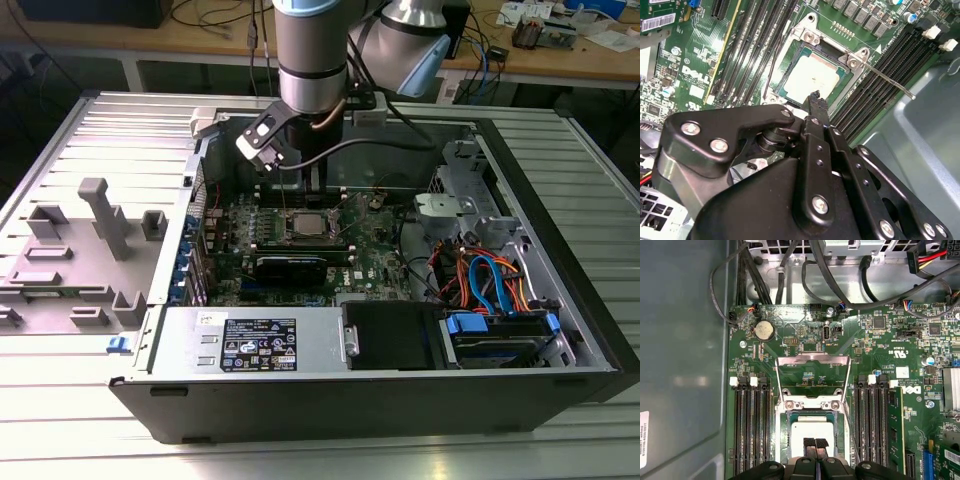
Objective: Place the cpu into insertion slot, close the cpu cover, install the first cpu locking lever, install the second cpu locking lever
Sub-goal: 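Close the cpu cover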
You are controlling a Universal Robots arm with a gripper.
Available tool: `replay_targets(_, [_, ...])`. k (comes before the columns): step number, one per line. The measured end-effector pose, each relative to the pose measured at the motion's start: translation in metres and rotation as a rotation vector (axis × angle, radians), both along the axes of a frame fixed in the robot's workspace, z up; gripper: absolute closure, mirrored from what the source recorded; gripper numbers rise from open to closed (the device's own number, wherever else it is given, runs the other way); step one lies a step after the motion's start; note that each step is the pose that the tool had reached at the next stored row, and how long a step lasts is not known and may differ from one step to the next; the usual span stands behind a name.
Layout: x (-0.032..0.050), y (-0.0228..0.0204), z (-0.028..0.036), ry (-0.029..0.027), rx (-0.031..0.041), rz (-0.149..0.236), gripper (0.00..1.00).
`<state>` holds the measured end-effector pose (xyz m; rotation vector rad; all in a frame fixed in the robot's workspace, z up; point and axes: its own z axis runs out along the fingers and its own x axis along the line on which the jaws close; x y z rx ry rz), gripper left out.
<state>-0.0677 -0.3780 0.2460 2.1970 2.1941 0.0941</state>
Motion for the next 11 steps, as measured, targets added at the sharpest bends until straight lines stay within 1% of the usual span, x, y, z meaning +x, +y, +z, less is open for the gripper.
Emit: replay_targets(11, [0.0000,0.0000,0.0069,-0.0001,0.0001,0.000,0.89])
